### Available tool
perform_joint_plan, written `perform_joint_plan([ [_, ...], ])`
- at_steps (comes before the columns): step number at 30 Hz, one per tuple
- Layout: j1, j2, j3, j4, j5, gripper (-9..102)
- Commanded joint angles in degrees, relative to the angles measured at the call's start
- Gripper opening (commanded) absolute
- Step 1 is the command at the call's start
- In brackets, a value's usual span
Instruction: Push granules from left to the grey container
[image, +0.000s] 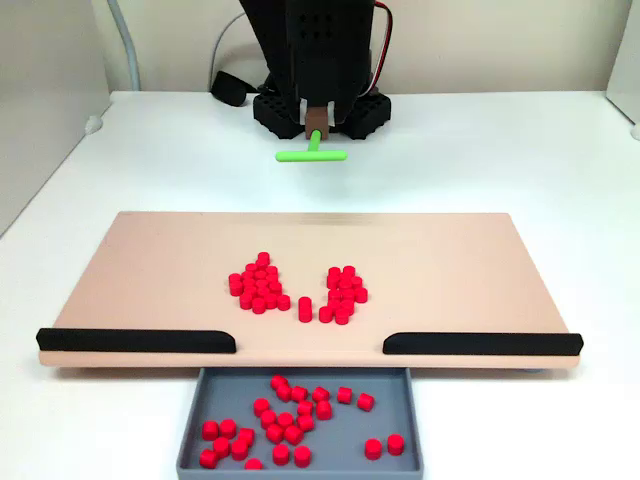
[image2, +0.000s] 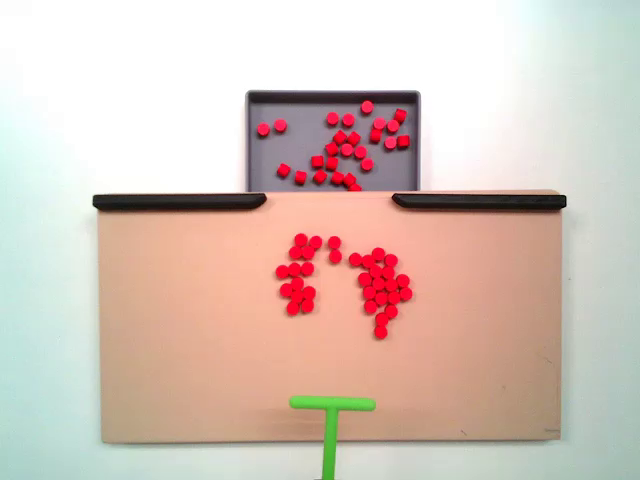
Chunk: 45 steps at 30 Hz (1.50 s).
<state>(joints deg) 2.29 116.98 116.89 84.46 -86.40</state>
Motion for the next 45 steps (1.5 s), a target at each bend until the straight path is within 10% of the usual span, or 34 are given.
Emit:
perform_joint_plan([
  [1, 3.4, -5.0, -1.2, -0.2, -9.3, 0],
  [45, 3.9, -6.1, -1.2, -0.2, -9.6, 0],
])
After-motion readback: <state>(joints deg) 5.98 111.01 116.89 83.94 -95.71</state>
